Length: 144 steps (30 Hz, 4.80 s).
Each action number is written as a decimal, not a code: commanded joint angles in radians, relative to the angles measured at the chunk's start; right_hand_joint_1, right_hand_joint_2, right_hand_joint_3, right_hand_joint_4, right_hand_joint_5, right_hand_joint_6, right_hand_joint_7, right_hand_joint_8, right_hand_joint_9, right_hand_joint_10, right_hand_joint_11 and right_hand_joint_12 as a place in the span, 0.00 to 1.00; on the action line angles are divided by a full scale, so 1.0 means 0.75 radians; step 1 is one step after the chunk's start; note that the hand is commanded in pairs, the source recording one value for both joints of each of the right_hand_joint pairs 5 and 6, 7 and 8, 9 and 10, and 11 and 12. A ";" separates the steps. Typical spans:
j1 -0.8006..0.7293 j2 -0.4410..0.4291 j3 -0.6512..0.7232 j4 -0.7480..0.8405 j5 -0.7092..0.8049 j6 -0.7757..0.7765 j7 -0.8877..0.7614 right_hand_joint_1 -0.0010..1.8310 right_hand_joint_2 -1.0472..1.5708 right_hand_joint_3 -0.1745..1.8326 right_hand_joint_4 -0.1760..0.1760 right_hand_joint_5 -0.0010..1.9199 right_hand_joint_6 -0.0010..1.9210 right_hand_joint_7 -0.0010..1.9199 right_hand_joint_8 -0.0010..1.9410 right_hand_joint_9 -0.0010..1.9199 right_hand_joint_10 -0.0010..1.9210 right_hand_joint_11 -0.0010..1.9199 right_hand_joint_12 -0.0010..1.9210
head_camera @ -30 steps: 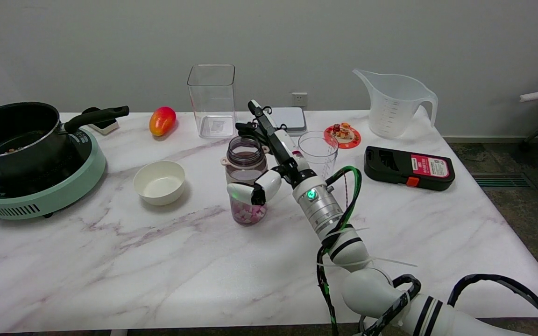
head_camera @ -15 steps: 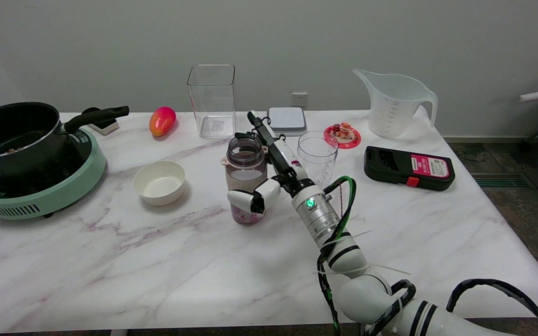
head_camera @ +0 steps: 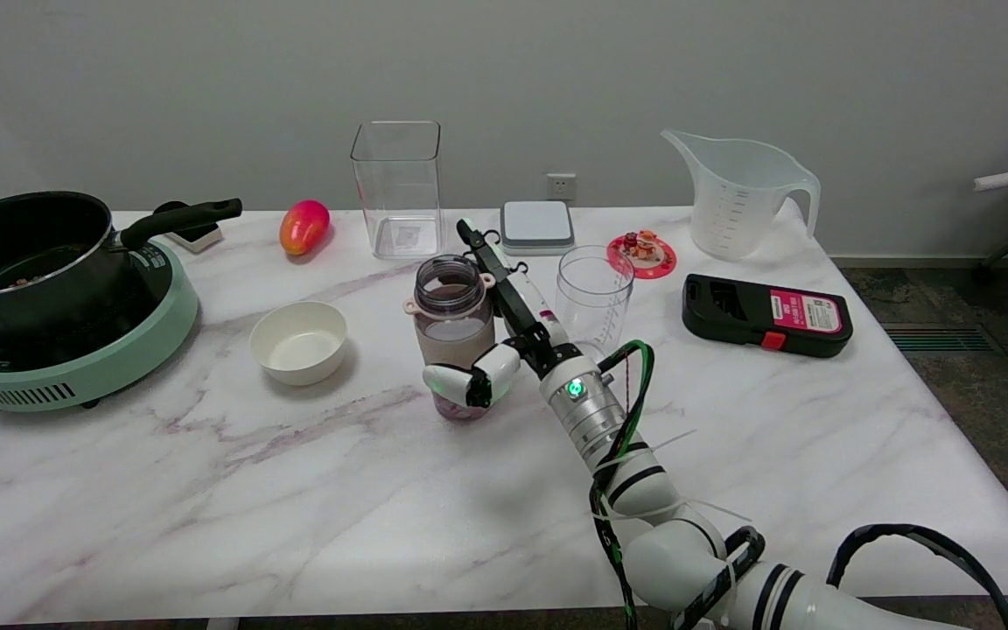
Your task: Pick up the bottle.
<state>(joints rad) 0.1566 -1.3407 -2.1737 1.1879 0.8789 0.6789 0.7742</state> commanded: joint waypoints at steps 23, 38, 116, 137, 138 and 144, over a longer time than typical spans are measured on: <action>0.011 0.030 0.047 -0.097 -0.076 0.078 0.170 0.67 0.23 0.84 0.50 0.02 0.02 0.23 0.23 0.22 0.22 0.24 0.24; 0.043 0.049 0.047 -0.175 -0.084 0.094 0.283 0.67 0.21 0.86 0.50 0.02 0.02 0.23 0.23 0.22 0.22 0.24 0.24; 0.030 -0.005 -0.009 -0.199 -0.140 0.096 0.333 0.68 0.18 0.78 0.50 0.02 0.02 0.24 0.24 0.22 0.22 0.25 0.25; 0.041 -0.012 -0.007 -0.215 -0.132 0.096 0.333 0.74 0.40 0.61 0.50 0.15 0.15 0.37 0.37 0.28 0.28 0.38 0.38; 0.041 -0.012 -0.005 -0.216 -0.130 0.096 0.333 0.74 0.41 0.60 0.50 0.16 0.16 0.38 0.37 0.29 0.29 0.38 0.38; 0.049 -0.012 -0.005 -0.227 -0.130 0.096 0.333 0.76 0.54 0.42 0.50 0.30 0.30 0.50 0.49 0.50 0.50 0.44 0.44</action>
<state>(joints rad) 0.1857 -1.3469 -2.1804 1.0307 0.7774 0.7529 1.0241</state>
